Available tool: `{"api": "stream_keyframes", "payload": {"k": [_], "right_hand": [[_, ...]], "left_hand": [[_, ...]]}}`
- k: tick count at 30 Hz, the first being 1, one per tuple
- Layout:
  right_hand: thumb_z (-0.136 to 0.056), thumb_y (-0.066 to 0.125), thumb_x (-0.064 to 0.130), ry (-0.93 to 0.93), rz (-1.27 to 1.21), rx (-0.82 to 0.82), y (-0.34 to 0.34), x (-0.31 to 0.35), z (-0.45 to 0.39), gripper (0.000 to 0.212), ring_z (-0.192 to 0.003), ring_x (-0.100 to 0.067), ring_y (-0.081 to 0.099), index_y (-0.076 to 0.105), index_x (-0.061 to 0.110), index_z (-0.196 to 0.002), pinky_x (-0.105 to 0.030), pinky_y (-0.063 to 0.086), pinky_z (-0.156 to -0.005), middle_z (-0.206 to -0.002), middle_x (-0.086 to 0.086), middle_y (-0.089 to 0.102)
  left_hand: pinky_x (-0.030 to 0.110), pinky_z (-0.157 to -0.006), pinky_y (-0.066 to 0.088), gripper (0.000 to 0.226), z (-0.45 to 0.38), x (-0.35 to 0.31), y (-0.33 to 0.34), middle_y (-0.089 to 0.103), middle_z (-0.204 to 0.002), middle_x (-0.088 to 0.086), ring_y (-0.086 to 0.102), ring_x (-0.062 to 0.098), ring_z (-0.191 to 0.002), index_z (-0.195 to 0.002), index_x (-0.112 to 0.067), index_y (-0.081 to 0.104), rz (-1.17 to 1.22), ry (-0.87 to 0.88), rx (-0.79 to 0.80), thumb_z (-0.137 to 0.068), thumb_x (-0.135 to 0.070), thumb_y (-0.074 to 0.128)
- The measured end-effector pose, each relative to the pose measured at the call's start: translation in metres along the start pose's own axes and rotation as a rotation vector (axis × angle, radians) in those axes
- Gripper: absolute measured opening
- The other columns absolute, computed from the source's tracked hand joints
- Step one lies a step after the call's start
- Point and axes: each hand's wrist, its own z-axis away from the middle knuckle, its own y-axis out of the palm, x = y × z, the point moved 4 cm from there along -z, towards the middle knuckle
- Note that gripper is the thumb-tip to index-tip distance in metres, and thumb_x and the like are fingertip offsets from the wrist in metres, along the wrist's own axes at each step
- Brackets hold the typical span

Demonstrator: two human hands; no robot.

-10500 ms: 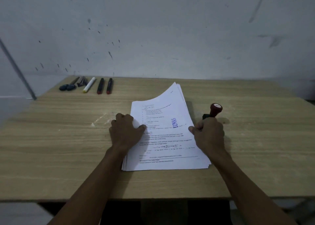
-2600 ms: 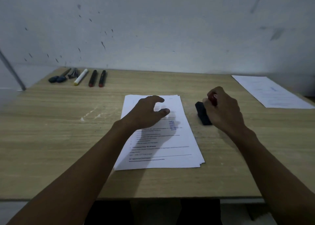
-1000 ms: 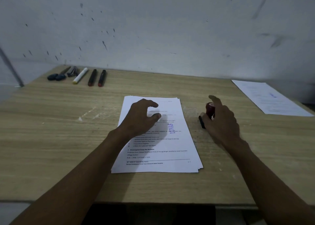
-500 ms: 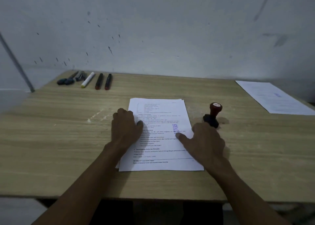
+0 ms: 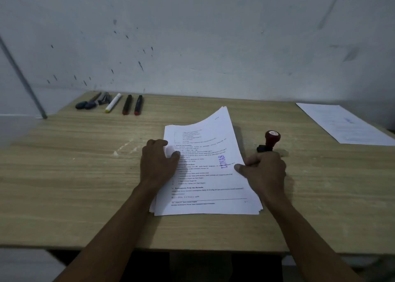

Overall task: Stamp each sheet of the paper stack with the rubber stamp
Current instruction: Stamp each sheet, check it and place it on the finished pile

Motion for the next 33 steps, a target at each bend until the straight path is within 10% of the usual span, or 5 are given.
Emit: {"api": "stream_keyframes", "payload": {"k": [21, 28, 33], "right_hand": [[-0.089, 0.071, 0.023, -0.189, 0.124, -0.125, -0.001, 0.001, 0.006, 0.014, -0.09, -0.027, 0.067, 0.078, 0.013, -0.095, -0.031, 0.05, -0.074, -0.092, -0.006, 0.074], [-0.09, 0.067, 0.008, -0.239, -0.167, -0.08, -0.013, 0.013, 0.003, 0.009, -0.069, -0.001, 0.062, 0.076, 0.006, -0.087, -0.013, 0.043, -0.063, -0.07, 0.01, 0.066], [-0.086, 0.073, 0.013, -0.22, -0.328, -0.065, -0.017, 0.018, 0.001, 0.007, -0.072, 0.005, 0.065, 0.078, 0.012, -0.091, -0.017, 0.051, -0.072, -0.073, 0.021, 0.066]], "left_hand": [[0.038, -0.091, 0.042, 0.045, 0.001, 0.001, -0.003, 0.058, -0.119, 0.013, 0.053, 0.03, -0.111, -0.12, -0.005, 0.058, 0.05, -0.043, -0.044, -0.083, -0.028, 0.068], [0.036, -0.095, 0.044, 0.051, -0.005, 0.005, -0.012, 0.06, -0.118, 0.007, 0.056, 0.024, -0.113, -0.133, -0.005, 0.05, 0.459, -0.294, 0.004, -0.091, -0.03, 0.064], [0.041, -0.088, 0.05, 0.02, -0.014, 0.002, -0.021, 0.07, -0.103, 0.015, 0.066, 0.03, -0.099, -0.101, -0.001, 0.07, 0.792, -0.377, 0.156, -0.092, -0.018, 0.063]]}}
